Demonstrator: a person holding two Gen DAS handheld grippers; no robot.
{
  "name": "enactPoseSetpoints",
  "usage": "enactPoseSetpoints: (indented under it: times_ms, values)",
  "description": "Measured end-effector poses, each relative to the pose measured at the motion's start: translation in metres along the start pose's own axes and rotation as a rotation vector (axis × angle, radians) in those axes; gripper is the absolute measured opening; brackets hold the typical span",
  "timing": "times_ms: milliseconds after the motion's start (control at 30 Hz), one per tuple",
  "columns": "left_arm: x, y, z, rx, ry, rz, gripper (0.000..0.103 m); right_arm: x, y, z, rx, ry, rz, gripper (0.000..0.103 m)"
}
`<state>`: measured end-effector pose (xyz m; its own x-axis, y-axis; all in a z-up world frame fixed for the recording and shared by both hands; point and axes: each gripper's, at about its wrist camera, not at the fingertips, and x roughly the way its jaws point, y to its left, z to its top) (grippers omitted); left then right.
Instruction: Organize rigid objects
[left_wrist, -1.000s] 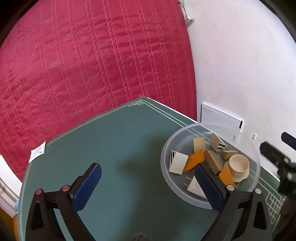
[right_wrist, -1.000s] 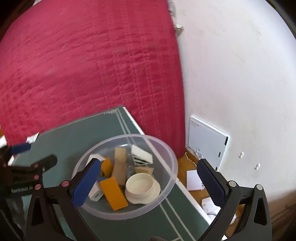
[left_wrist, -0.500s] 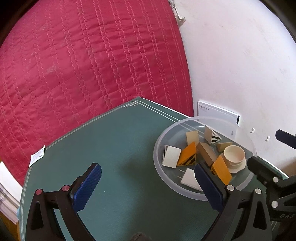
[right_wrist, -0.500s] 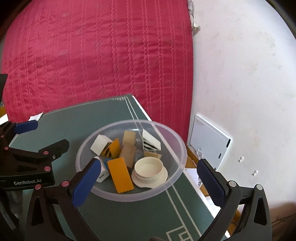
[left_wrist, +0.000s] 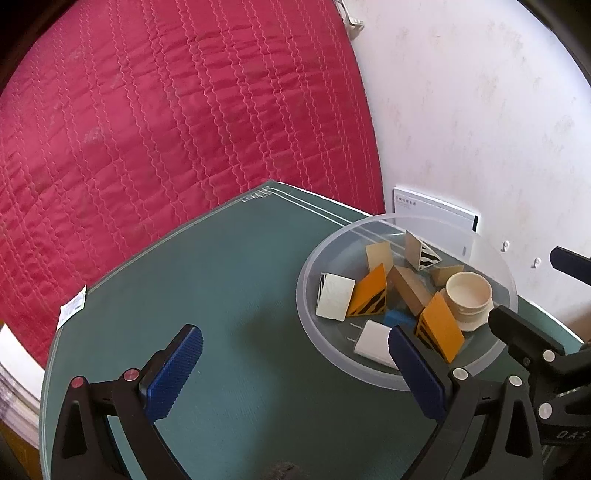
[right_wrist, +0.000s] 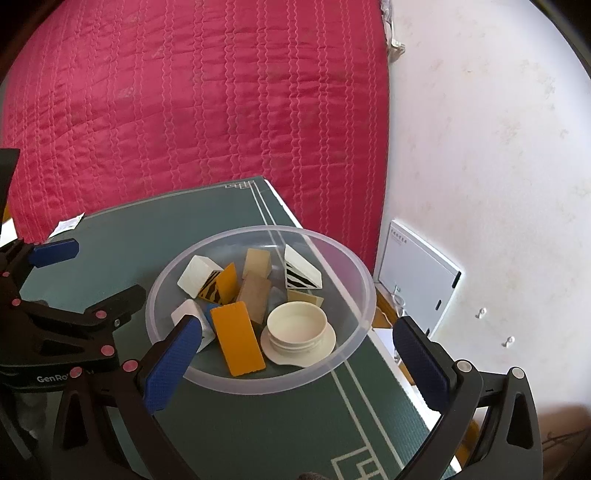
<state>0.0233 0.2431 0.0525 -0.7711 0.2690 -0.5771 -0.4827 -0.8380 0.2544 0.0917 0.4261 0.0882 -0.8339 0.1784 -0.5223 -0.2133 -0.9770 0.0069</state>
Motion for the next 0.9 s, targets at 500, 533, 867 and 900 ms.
enactPoseSetpoints:
  times_ms: [500,533,867,900]
  values:
    - [0.006,-0.002,-0.002,0.008,0.020,-0.001,0.102,0.004,0.003,-0.003,-0.020,0.018,-0.004,0.103]
    - [0.007,-0.002,-0.002,0.010,0.021,-0.001,0.102,0.004,0.004,-0.003,-0.020,0.018,-0.004,0.103]
    - [0.011,-0.001,-0.003,0.008,0.036,-0.012,0.102,0.005,0.004,-0.003,-0.022,0.020,-0.004,0.103]
    - [0.011,-0.001,-0.004,0.009,0.036,-0.011,0.102,0.005,0.004,-0.003,-0.022,0.021,-0.003,0.103]
